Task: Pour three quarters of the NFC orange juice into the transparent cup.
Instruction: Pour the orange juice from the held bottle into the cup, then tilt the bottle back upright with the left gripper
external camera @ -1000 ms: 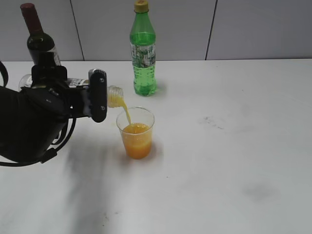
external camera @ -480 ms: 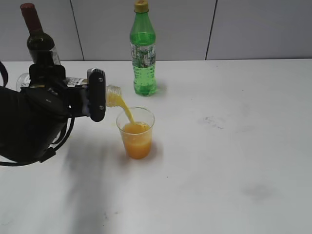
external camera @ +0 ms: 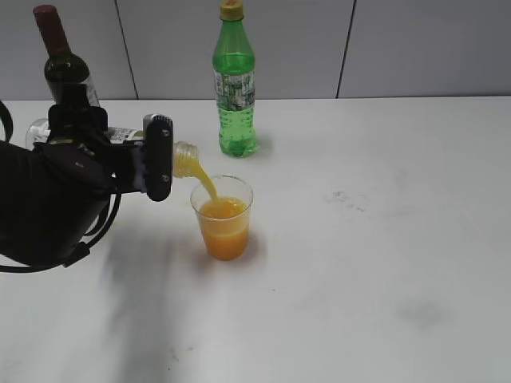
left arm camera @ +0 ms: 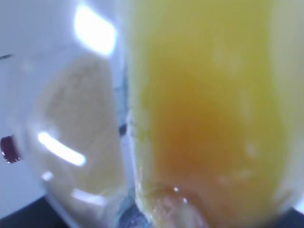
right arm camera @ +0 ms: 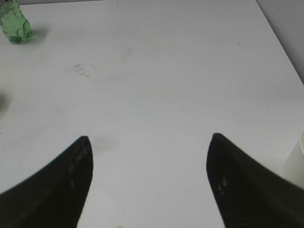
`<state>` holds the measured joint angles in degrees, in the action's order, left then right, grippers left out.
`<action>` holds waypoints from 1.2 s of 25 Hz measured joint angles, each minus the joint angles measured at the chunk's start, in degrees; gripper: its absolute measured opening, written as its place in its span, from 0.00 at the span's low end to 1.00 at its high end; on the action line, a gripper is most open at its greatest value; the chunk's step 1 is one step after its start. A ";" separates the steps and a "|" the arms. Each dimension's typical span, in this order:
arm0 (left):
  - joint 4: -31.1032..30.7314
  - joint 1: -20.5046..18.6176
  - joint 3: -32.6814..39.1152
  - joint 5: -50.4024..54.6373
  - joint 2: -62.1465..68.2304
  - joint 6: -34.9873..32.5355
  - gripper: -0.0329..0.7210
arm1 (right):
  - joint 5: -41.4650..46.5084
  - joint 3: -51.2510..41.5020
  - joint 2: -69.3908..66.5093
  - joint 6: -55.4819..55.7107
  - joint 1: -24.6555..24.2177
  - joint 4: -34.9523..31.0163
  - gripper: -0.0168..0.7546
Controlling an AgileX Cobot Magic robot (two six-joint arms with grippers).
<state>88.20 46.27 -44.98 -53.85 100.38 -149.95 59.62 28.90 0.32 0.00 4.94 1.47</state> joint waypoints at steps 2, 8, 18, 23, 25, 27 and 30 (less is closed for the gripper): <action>0.24 0.00 0.00 0.00 0.00 0.00 0.67 | 0.00 0.00 0.00 0.00 0.00 0.00 0.76; 0.48 0.00 0.00 0.00 0.00 0.00 0.67 | 0.00 0.00 0.00 0.00 0.00 0.00 0.76; 0.24 0.02 0.00 1.83 0.00 0.04 0.67 | 0.00 0.00 0.00 0.00 0.00 0.00 0.76; -0.43 1.00 0.00 3.48 0.00 2.73 0.67 | 0.00 0.00 0.00 0.00 0.00 0.00 0.76; -0.82 1.13 0.00 4.24 0.00 6.39 0.67 | 0.00 0.00 0.00 0.00 0.00 0.00 0.76; -0.87 1.18 0.00 5.57 0.00 11.64 0.67 | 0.00 0.00 0.00 0.00 0.00 0.00 0.76; -1.00 1.18 0.00 6.98 0.00 20.42 0.67 | 0.00 0.00 0.00 0.00 0.00 0.00 0.76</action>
<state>87.19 47.45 -44.98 -46.87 100.38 -129.53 59.62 28.90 0.32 0.00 4.94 1.47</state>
